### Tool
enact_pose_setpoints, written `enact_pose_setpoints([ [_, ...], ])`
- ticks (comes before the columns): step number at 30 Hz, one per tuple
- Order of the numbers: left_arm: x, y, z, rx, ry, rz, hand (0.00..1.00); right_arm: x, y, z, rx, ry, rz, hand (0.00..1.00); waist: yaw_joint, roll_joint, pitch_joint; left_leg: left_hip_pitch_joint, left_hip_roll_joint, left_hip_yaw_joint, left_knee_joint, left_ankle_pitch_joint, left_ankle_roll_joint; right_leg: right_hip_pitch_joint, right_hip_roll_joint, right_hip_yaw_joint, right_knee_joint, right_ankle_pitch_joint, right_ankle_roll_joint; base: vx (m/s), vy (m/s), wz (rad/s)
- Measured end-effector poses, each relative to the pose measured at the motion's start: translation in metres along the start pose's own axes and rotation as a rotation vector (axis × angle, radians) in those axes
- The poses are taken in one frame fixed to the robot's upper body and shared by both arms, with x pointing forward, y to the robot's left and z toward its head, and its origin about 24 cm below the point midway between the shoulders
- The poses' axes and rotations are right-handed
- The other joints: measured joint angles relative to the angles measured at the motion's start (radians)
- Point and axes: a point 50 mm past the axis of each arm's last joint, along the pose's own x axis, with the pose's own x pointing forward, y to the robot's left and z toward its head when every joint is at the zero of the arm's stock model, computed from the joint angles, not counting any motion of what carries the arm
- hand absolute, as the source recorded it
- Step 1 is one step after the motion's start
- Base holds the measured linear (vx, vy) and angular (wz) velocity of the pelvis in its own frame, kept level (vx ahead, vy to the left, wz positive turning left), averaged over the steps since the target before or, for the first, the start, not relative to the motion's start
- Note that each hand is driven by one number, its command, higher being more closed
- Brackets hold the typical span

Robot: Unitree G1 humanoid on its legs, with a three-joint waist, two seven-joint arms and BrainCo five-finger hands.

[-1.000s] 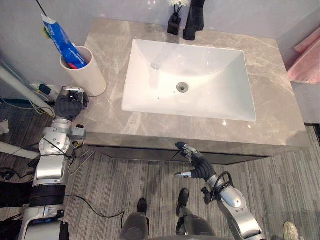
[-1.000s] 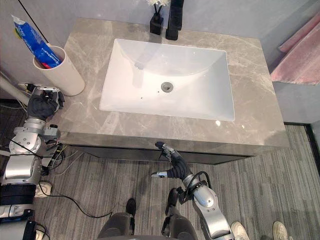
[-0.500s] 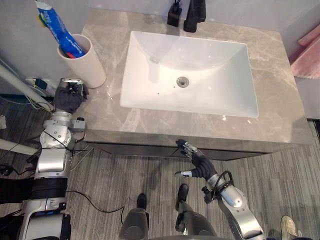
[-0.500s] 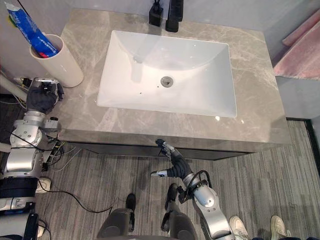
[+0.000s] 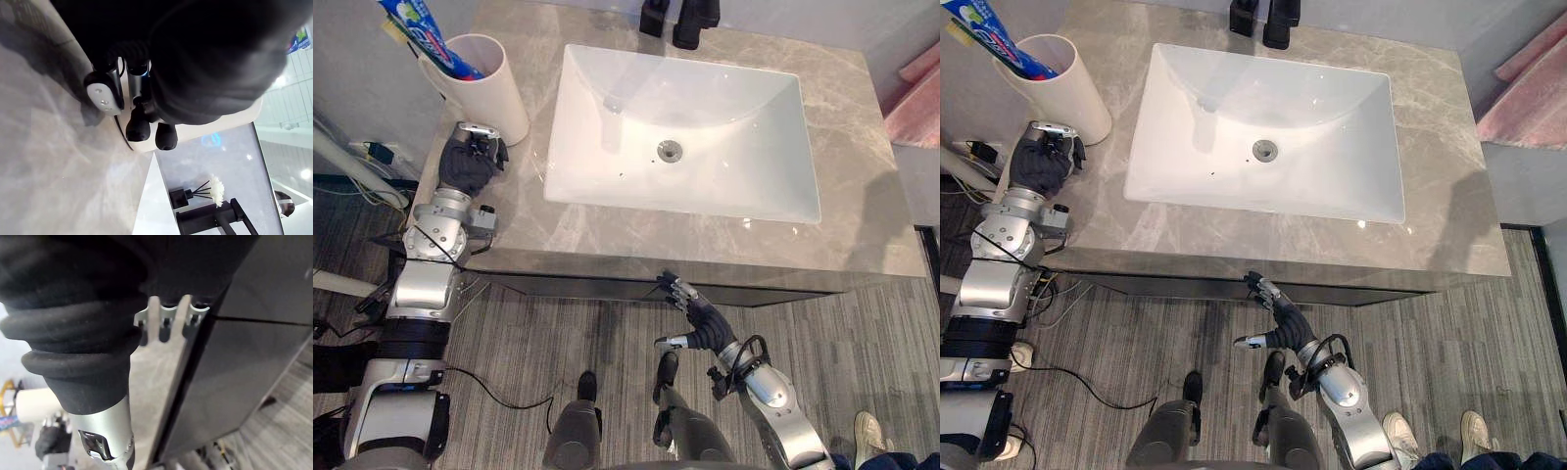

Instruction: Organize washtable

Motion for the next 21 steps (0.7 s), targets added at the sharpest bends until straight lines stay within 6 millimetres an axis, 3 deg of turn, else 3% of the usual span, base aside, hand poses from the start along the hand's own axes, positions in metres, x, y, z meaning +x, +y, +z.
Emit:
enact_pose_setpoints([
  [8, 0.033, 0.037, 0.021, 0.11, -0.004, 0.057, 1.0, -0.004, 0.003, -0.004, 0.011, 0.016, 0.0, 0.0, -0.022, -0.03, 0.009, -0.03, -0.001, -0.008, 0.014, 0.001, 0.0, -0.022, -0.003, 0.0, 0.0, 0.015, 0.012, 0.0, 0.003, 0.0],
  [10, 0.042, 0.047, 0.036, 0.123, -0.039, 0.083, 1.0, -0.006, 0.007, -0.006, 0.021, 0.023, 0.011, 0.0, -0.027, -0.04, 0.009, -0.052, 0.0, -0.012, 0.027, 0.0, 0.0, -0.035, -0.004, 0.0, 0.0, 0.02, 0.011, -0.01, 0.036, 0.03],
  [15, 0.049, 0.054, 0.046, 0.132, -0.054, 0.099, 1.0, -0.008, 0.012, -0.008, 0.032, 0.032, 0.023, 0.0, -0.04, -0.045, 0.01, -0.084, -0.001, -0.022, 0.048, 0.0, 0.001, -0.055, -0.009, 0.001, 0.0, 0.039, 0.01, -0.02, 0.041, 0.05],
  [18, 0.054, 0.063, 0.055, 0.15, -0.059, 0.117, 1.0, -0.008, 0.012, -0.008, 0.033, 0.029, 0.023, 0.0, -0.052, -0.061, 0.011, -0.107, -0.001, -0.02, 0.067, -0.002, 0.004, -0.069, -0.011, 0.006, -0.001, 0.039, 0.01, -0.03, 0.031, 0.0],
  [21, 0.058, 0.065, 0.064, 0.13, -0.088, 0.128, 1.0, -0.008, 0.013, -0.009, 0.034, 0.031, 0.023, 0.0, -0.054, -0.072, 0.015, -0.134, 0.002, -0.018, 0.085, -0.002, 0.003, -0.089, -0.009, 0.007, -0.001, 0.024, -0.014, -0.03, 0.006, -0.01],
])
